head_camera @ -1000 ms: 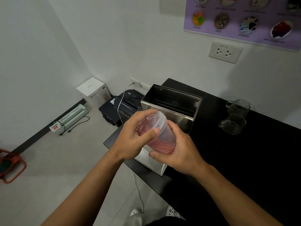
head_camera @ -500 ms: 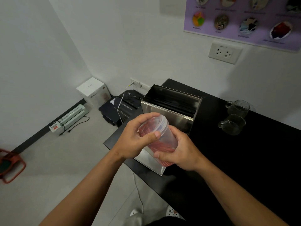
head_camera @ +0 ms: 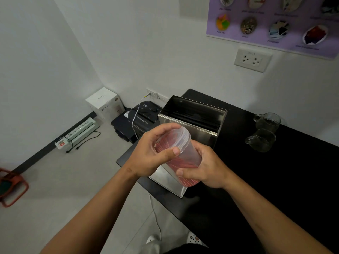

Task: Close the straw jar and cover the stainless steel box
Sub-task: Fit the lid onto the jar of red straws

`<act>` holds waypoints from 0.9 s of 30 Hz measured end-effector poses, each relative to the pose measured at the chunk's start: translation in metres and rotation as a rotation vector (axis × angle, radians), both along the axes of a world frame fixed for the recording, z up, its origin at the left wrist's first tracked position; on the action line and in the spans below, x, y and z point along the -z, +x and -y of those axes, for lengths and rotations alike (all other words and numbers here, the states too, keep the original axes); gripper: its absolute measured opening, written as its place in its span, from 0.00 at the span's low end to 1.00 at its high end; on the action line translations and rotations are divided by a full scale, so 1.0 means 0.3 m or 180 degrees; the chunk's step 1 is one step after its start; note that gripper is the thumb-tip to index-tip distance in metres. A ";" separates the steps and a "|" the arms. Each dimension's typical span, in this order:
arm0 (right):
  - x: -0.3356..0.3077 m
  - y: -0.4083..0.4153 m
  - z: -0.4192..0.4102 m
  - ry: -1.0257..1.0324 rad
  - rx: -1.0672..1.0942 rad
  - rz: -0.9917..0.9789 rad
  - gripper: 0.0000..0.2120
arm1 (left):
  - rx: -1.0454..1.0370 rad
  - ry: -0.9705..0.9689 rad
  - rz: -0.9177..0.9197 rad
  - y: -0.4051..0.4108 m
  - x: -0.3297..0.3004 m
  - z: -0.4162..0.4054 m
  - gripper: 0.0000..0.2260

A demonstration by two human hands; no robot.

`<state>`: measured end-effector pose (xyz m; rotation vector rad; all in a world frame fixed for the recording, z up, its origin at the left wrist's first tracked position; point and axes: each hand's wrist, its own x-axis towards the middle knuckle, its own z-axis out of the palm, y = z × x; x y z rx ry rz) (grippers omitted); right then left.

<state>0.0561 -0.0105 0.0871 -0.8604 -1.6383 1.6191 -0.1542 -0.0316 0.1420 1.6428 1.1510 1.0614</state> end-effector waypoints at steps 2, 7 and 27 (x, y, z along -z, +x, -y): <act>-0.008 0.002 -0.005 -0.0012 -0.0056 -0.0024 0.35 | 0.0013 -0.0002 0.0008 -0.002 0.006 -0.004 0.28; 0.000 -0.023 0.007 -0.0047 0.0035 -0.0148 0.38 | 0.0046 -0.0089 0.0092 -0.011 -0.004 -0.008 0.41; 0.028 -0.059 -0.002 -0.0274 0.1068 0.0611 0.23 | -0.0850 -0.0894 -0.0600 -0.064 0.088 0.020 0.13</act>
